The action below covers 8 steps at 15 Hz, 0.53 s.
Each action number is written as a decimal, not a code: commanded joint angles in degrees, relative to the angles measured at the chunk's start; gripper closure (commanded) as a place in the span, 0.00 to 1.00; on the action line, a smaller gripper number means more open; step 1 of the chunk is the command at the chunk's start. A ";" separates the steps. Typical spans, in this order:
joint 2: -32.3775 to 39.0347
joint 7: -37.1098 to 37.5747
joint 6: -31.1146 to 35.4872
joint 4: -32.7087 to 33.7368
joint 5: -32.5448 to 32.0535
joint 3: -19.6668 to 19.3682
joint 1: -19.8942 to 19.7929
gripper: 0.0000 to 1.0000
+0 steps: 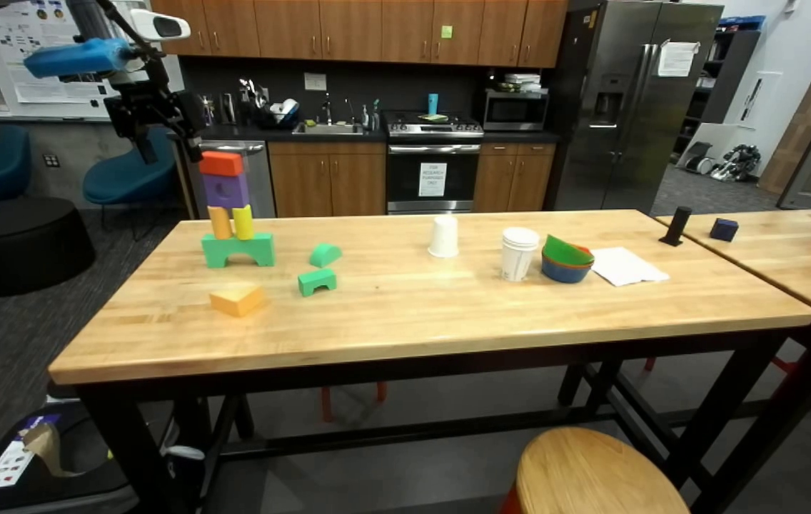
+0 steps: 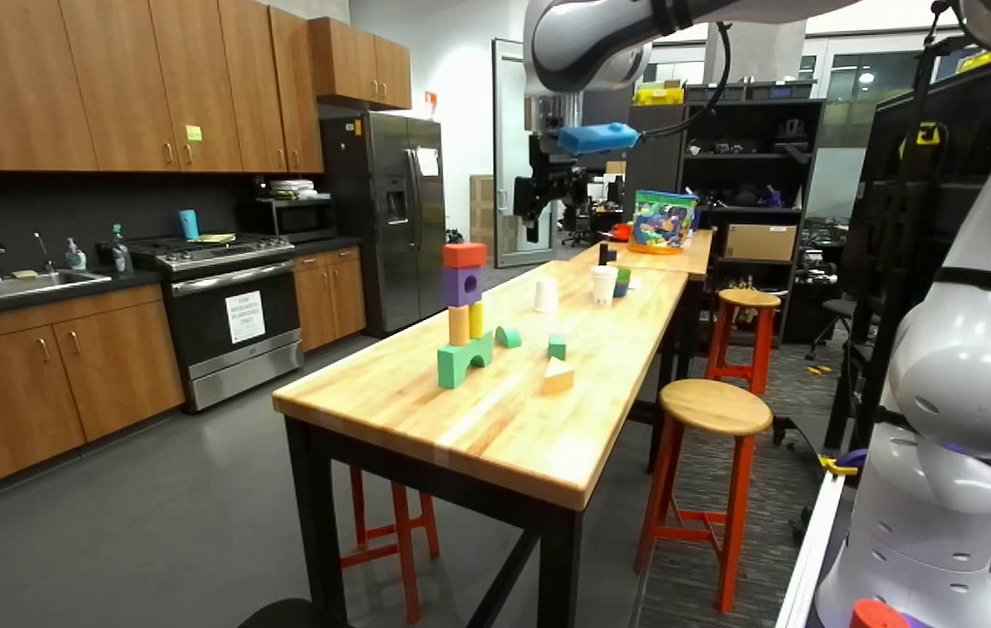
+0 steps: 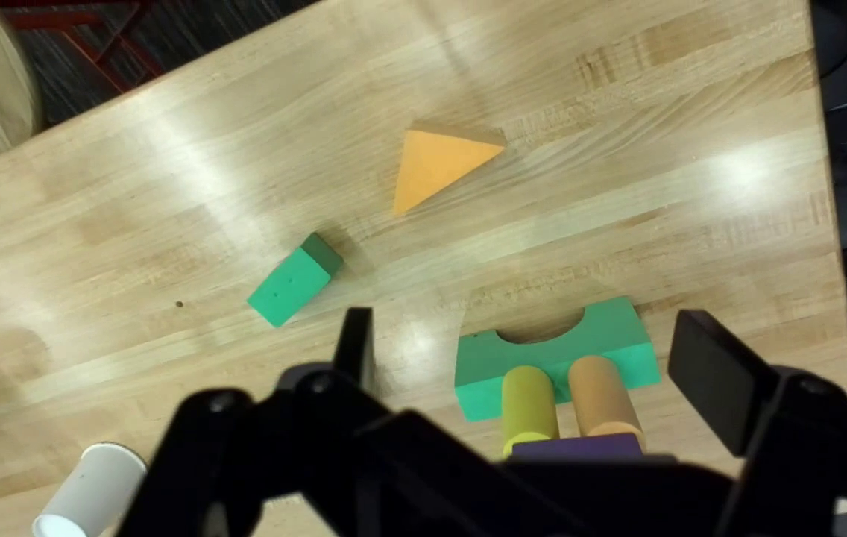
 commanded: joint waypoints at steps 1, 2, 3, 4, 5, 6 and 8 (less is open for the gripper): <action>-2.91 -0.93 1.59 -3.34 -0.22 -0.53 -0.75 0.00; -2.65 -0.63 2.02 -3.67 -0.51 -0.63 -0.91 0.00; -2.45 -0.56 3.02 -4.22 -0.42 -0.83 -1.08 0.00; -2.51 -0.46 3.60 -4.65 -0.22 -0.96 -1.19 0.00; -2.74 -0.56 4.36 -5.39 -0.37 -1.01 -1.30 0.00; -2.93 -0.87 4.71 -5.89 -0.78 -1.00 -1.38 0.00; -1.40 -0.15 3.72 -4.43 0.02 -0.77 -1.33 0.00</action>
